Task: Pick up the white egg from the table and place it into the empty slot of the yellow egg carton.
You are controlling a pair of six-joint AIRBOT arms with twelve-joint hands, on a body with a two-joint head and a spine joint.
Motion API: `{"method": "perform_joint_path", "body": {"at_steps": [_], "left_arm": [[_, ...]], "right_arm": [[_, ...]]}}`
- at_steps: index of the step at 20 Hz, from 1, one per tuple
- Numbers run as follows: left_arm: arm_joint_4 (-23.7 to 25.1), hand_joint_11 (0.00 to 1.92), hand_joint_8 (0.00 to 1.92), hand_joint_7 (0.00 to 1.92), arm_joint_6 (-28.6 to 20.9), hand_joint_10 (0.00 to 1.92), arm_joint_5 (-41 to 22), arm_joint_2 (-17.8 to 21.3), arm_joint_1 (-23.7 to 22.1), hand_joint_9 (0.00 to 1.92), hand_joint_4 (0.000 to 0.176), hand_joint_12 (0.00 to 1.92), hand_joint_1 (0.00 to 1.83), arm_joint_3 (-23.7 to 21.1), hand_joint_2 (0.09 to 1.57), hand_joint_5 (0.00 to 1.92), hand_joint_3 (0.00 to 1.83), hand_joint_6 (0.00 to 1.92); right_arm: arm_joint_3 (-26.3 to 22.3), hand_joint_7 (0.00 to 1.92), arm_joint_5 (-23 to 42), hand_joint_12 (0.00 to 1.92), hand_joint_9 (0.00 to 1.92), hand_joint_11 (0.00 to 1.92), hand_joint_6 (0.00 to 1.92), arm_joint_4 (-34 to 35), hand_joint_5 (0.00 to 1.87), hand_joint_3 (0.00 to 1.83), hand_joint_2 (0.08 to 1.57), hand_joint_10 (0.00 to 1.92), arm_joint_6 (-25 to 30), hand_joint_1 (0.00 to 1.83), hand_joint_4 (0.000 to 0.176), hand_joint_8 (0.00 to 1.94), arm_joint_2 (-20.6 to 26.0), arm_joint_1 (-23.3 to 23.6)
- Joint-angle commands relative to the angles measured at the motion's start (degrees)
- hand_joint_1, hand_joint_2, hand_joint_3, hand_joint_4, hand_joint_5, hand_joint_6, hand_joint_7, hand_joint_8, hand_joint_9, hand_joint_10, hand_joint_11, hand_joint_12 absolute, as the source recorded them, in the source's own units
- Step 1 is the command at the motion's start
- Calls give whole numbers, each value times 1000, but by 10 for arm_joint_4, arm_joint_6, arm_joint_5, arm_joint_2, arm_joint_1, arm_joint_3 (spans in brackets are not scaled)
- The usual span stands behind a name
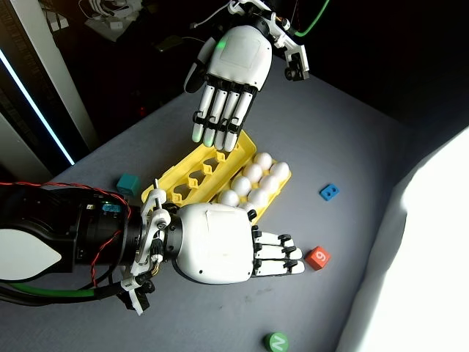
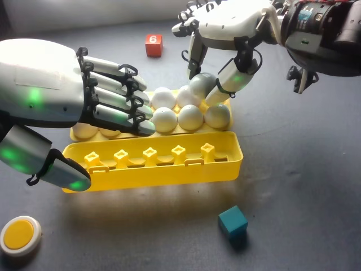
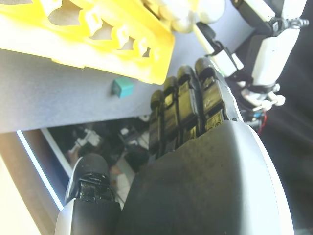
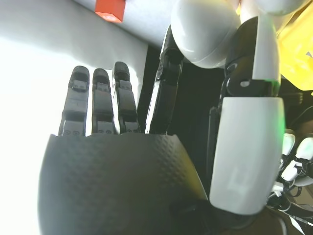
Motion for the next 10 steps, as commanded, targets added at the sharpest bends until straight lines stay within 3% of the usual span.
{"method": "perform_joint_path", "body": {"at_steps": [1,3,4,5,7,10], "left_arm": [[-39,0,2,218,-1,1,-7,-3,-5,183,0,340,0,0,1216,215,0,1],[-39,0,4,225,-1,3,-7,-3,-5,188,0,338,0,0,1219,216,0,1],[-39,0,2,221,-1,2,-7,-3,-5,186,0,338,0,0,1219,212,0,0],[-39,0,4,228,-1,4,-7,-3,-5,194,0,363,0,0,1217,222,0,3],[-39,0,3,217,-1,3,-7,-3,-4,181,0,330,0,0,1218,210,0,2],[-39,0,3,210,-1,3,-7,-3,-4,180,0,347,0,0,1215,211,0,2]], "right_arm": [[2,160,57,0,0,0,427,9,1296,0,988,0,-2,1096,176,2,2,0],[2,169,57,0,0,0,504,9,1250,2,997,0,-5,1085,176,0,1,-5],[2,224,57,0,0,0,213,9,1052,0,952,0,-7,869,176,1,1,-6],[3,298,57,0,0,0,72,9,963,0,920,0,-7,763,176,4,1,-7],[5,306,57,0,0,0,13,10,895,0,906,0,-8,721,176,1,1,-10],[7,162,57,0,0,0,0,10,785,1,915,0,-9,680,176,0,2,-11]]}}
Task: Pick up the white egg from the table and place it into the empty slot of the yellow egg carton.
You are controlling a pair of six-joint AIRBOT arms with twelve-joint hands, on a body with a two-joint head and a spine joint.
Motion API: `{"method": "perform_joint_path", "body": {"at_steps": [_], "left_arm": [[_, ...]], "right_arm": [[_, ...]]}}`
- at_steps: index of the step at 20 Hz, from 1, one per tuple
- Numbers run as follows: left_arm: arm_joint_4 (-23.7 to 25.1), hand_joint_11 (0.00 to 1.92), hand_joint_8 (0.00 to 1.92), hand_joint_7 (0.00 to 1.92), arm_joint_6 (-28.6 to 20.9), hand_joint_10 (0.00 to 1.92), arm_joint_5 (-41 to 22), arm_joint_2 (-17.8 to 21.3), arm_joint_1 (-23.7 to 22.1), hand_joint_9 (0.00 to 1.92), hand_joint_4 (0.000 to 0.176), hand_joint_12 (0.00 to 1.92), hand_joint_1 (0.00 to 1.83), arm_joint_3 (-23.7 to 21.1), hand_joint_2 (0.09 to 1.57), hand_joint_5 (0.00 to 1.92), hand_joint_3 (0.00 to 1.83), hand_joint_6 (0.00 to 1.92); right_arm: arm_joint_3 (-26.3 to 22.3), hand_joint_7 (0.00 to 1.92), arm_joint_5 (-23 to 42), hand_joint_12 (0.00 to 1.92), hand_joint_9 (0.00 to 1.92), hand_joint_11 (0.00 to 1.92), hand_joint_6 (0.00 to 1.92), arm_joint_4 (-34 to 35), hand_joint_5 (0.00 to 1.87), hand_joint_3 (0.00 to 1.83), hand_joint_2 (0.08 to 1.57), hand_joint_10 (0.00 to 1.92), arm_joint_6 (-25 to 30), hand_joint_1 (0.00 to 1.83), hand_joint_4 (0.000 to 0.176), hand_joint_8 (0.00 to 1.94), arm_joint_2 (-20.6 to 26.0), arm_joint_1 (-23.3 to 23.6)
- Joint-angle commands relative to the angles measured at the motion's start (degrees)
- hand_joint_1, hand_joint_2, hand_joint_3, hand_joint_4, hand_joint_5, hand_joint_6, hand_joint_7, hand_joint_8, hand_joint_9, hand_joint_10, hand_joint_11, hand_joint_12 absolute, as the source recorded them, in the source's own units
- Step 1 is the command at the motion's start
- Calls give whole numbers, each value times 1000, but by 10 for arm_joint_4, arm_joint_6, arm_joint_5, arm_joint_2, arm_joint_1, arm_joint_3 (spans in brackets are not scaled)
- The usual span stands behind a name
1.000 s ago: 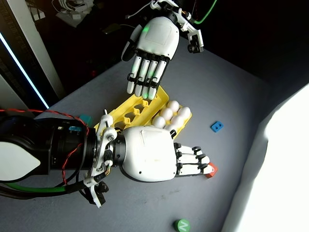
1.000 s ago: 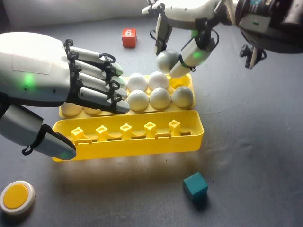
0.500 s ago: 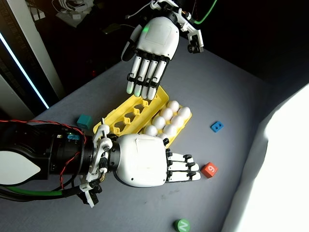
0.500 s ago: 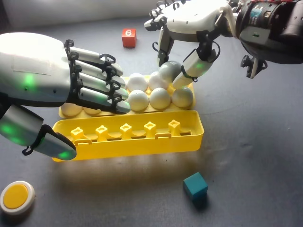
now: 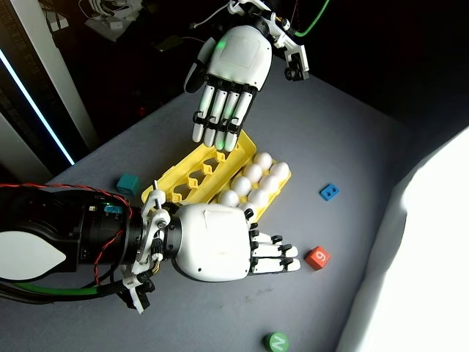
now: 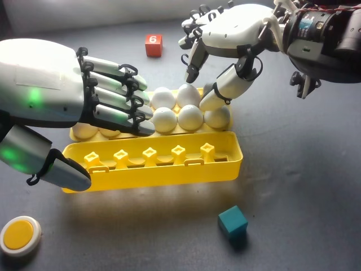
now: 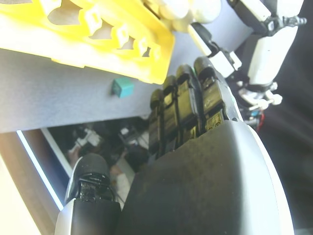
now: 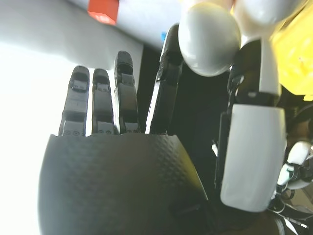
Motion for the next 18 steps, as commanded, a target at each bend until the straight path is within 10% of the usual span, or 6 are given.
{"method": "perform_joint_path", "body": {"at_steps": [1,12,18], "left_arm": [[-39,0,6,217,-1,5,-7,-3,-4,184,0,354,0,0,1216,219,0,5],[-39,0,5,232,-1,6,-7,-2,-2,194,0,370,0,0,1215,218,0,3],[-44,0,1,208,0,0,-4,-2,1,177,0,330,0,0,1217,203,1,2]], "right_arm": [[2,119,54,0,0,0,0,8,756,0,905,0,-1,688,176,0,3,4],[1,78,45,0,0,0,2,21,769,3,902,0,0,761,175,0,20,13],[-96,139,42,0,0,0,4,95,776,5,910,0,-67,726,176,22,136,27]]}}
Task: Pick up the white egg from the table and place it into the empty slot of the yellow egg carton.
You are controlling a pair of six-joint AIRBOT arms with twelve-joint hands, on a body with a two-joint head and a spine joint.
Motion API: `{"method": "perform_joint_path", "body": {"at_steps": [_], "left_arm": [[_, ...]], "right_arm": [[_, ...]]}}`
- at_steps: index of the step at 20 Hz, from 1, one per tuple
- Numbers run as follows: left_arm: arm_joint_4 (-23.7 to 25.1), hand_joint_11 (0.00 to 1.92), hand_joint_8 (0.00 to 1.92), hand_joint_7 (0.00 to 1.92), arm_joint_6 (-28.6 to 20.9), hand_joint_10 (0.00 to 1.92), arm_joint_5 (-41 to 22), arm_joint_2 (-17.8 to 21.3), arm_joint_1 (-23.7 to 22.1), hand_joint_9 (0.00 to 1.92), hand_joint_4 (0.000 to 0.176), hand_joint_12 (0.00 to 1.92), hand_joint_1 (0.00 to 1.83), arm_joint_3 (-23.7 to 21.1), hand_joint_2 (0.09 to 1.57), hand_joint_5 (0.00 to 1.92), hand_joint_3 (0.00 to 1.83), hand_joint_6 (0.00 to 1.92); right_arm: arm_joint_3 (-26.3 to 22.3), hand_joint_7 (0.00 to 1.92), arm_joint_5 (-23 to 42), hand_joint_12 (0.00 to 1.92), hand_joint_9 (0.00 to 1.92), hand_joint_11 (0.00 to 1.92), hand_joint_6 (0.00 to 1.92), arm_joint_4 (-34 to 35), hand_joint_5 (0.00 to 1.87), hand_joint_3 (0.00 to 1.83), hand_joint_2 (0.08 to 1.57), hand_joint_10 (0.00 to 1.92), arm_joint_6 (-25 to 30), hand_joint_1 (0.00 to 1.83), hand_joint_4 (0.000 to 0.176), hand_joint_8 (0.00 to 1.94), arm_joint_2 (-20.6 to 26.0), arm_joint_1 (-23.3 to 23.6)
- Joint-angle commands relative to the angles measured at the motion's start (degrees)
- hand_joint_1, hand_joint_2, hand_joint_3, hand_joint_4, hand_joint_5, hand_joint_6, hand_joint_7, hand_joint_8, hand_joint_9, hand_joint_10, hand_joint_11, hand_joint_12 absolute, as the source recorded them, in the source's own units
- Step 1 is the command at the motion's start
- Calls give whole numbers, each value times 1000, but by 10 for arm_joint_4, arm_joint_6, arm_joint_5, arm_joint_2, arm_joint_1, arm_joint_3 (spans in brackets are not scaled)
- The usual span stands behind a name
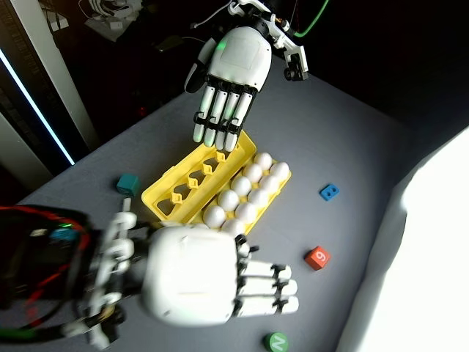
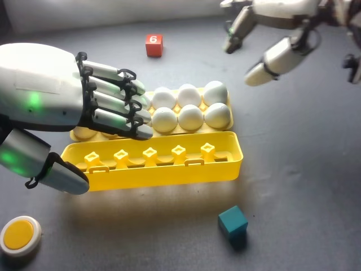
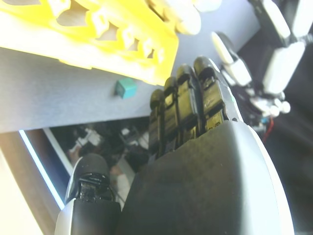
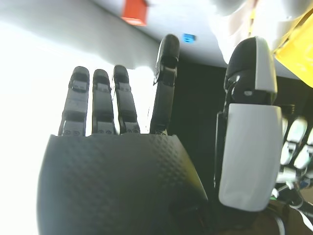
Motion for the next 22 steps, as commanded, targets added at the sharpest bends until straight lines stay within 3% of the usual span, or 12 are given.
{"method": "perform_joint_path", "body": {"at_steps": [1,3,5,6,7,8,9,11,12,13,14,22], "left_arm": [[-51,0,1,202,0,0,-6,-2,-6,173,0,317,0,1,1216,205,1,2],[-61,0,3,216,0,3,-7,0,-8,183,0,335,0,4,1214,222,0,5],[-61,18,45,552,5,83,-7,0,-8,472,0,772,9,9,1252,482,0,19],[-61,25,206,695,5,349,-6,0,-8,545,0,1038,61,12,1265,623,0,65],[-61,181,1499,526,5,1542,-6,0,-8,461,0,1744,242,14,1264,590,8,1227],[-61,405,1837,548,5,1845,-6,0,-8,528,0,1886,307,13,1262,517,6,1773],[-61,565,1904,626,5,1906,-7,3,-8,632,0,1914,296,9,1272,585,6,1851],[-57,1761,1920,1686,5,1920,-9,7,-8,1754,0,1921,802,2,1229,1584,0,1918],[-57,1839,1921,1763,5,1921,-9,7,-9,1844,0,1921,1183,1,1218,1621,0,1920],[-57,1801,1921,1694,5,1921,-9,8,-10,1776,105,1921,1304,1,1212,1574,0,1921],[-57,1758,1921,1647,5,1921,-7,8,-11,1731,162,1921,1275,1,1220,1524,0,1921],[-56,1653,1921,1537,5,1921,-6,19,-14,1609,176,1921,1015,-5,1304,1418,33,1921]], "right_arm": [[-12,121,63,0,0,0,0,18,727,0,897,0,-14,659,160,10,13,5],[-51,195,61,323,82,1,0,19,570,0,898,0,-15,437,127,14,51,-1],[-95,603,60,1092,533,159,55,19,658,0,966,188,-36,385,0,143,92,-8],[-117,541,60,1497,537,338,913,19,521,0,973,1086,-37,424,0,1075,111,-9],[-136,739,63,1836,741,731,1719,19,576,2,989,1754,-41,353,0,1768,130,-10],[-156,1012,63,1904,1012,1114,1881,19,793,8,1036,1888,-48,315,0,1906,146,-10],[-175,1461,60,1918,1454,1552,1913,30,1309,25,1106,1914,-48,135,0,1934,164,-10],[-220,1638,63,1921,1664,1733,1921,40,1513,32,1330,1921,-51,456,0,1941,207,-17],[-237,1663,66,1921,1733,1808,1921,40,1531,37,1386,1921,-59,981,15,1941,222,-22],[-251,1659,69,1921,1731,1810,1921,40,1535,25,1379,1921,-63,1135,16,1941,236,-26],[-266,1658,70,1921,1725,1809,1921,40,1531,12,1358,1921,-65,1174,17,1941,254,-29],[-330,1603,73,1921,1659,1743,1921,39,1453,2,1359,1921,-71,1107,66,1941,343,-27]]}}
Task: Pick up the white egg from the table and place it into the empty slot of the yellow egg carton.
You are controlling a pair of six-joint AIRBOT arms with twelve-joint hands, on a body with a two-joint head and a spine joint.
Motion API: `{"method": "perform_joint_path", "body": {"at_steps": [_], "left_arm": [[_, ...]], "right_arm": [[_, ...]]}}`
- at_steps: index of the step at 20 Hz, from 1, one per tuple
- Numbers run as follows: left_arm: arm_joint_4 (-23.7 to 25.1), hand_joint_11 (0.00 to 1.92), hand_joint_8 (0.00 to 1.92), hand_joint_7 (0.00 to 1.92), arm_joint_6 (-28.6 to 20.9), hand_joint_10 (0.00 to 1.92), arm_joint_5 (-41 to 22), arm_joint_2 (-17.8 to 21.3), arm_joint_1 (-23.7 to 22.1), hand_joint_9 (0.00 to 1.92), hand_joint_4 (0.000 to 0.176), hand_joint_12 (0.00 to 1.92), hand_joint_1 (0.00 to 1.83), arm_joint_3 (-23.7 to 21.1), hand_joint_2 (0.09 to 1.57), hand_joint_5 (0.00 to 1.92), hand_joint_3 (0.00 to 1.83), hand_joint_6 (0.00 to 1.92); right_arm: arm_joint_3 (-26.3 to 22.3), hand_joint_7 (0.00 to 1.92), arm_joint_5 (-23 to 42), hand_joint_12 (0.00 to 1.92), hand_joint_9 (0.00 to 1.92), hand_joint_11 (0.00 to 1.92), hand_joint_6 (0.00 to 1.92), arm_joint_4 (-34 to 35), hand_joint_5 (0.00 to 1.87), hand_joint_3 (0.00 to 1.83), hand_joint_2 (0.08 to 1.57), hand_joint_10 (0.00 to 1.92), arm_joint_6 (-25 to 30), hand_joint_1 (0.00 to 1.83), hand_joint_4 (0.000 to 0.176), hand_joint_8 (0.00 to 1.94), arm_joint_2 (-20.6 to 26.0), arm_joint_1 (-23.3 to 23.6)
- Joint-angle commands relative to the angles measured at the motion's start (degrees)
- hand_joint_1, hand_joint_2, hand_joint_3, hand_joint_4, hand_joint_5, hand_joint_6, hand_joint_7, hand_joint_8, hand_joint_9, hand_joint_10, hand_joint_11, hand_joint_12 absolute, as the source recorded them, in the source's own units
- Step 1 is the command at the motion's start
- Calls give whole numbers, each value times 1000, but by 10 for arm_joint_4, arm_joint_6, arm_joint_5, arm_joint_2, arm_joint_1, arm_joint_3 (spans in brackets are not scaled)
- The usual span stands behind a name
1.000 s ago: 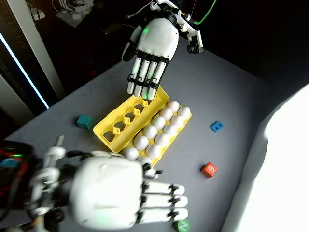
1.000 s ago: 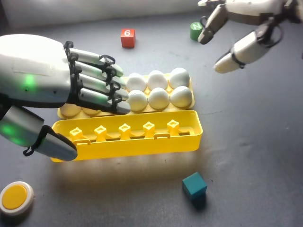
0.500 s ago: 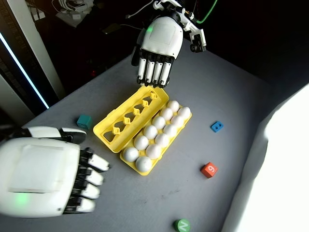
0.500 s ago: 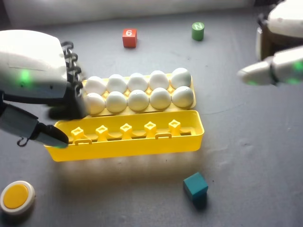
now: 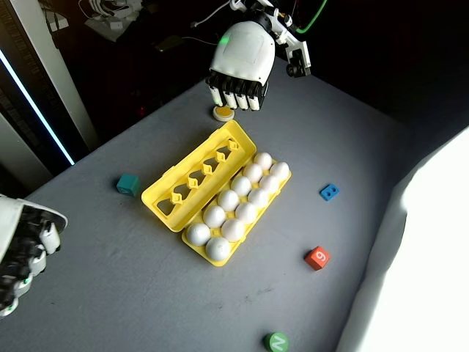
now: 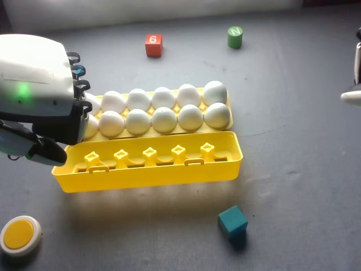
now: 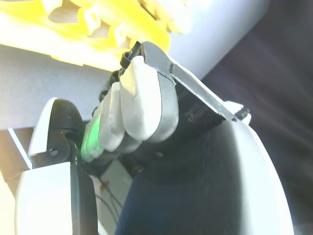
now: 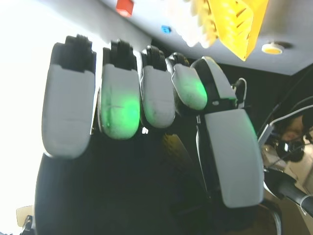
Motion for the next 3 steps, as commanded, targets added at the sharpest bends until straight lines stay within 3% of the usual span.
{"method": "perform_joint_path", "body": {"at_steps": [1,2,3], "left_arm": [[-38,1675,1921,1544,1,1921,-7,3,-9,1624,176,1921,1001,-3,1304,1424,33,1921],[-38,1669,1921,1534,1,1921,-7,3,-9,1622,176,1921,990,-4,1307,1406,35,1921],[-35,1671,1921,1556,1,1921,-7,3,-9,1633,176,1921,1017,-5,1302,1429,34,1921]], "right_arm": [[-4,1608,58,1921,1662,1744,1921,6,1460,2,1365,1921,-2,1109,114,1941,4,6],[-5,1610,58,1921,1663,1745,1921,6,1465,4,1371,1921,-2,1100,129,1941,4,6],[-5,1600,59,1921,1649,1731,1921,6,1467,1,1365,1921,-2,1096,130,1941,4,4]]}}
